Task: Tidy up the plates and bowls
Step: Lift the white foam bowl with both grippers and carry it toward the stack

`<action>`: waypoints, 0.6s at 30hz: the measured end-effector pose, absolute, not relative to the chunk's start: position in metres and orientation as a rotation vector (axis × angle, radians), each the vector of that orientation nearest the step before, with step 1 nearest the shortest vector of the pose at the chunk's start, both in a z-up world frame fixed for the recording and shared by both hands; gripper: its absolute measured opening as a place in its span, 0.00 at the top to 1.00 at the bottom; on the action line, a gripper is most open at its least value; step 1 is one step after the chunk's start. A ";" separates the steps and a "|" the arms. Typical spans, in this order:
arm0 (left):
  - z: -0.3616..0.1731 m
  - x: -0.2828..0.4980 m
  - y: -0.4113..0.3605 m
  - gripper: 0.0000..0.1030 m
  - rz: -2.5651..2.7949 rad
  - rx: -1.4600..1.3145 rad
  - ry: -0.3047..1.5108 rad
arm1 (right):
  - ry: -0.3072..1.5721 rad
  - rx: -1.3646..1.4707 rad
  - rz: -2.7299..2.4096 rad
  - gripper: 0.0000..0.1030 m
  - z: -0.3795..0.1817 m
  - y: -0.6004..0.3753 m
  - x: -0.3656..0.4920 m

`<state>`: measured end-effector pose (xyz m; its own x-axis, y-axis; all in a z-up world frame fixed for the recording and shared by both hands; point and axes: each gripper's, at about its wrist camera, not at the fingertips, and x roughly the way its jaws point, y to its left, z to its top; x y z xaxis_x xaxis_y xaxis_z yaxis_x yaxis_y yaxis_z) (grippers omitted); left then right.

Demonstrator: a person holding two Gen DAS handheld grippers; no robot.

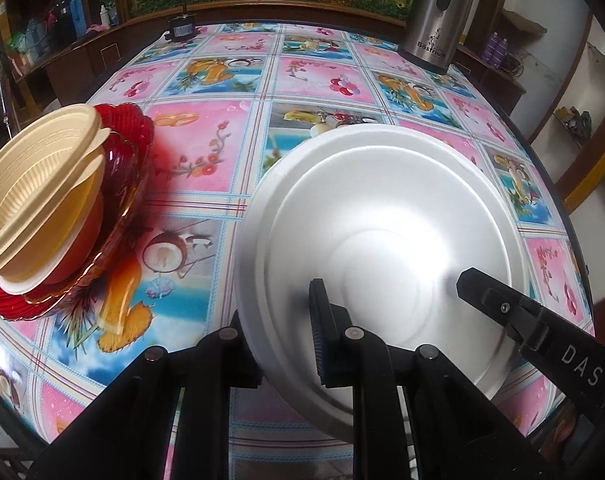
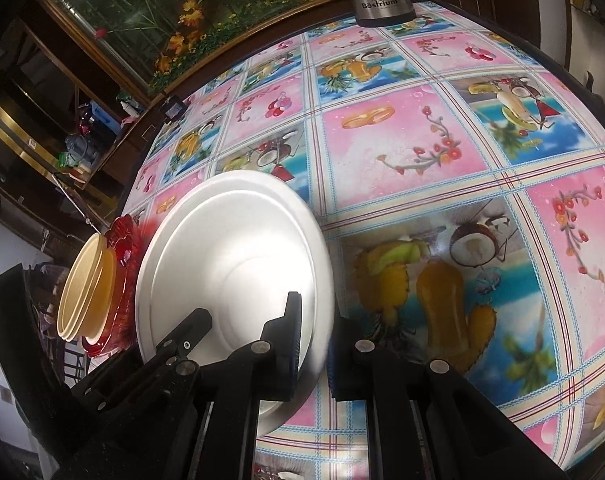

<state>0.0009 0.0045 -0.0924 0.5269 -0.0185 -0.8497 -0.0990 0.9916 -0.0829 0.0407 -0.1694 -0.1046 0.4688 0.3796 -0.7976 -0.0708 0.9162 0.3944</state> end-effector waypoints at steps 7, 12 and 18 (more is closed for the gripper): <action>-0.090 -0.009 0.016 0.85 0.069 -0.135 0.998 | 1.040 0.299 0.311 0.90 -0.102 -0.156 0.034; -0.088 -0.014 0.022 0.85 0.082 -0.139 0.988 | 1.034 0.282 0.321 0.90 -0.102 -0.149 0.031; -0.082 -0.022 0.033 0.85 0.105 -0.145 0.966 | 1.018 0.256 0.347 0.90 -0.098 -0.137 0.026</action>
<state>-0.0222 0.0325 -0.0823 0.5645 0.0240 -0.8251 -0.1532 0.9853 -0.0761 0.0264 -0.1368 -0.0982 0.4777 0.3984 -0.7830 -0.1632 0.9160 0.3665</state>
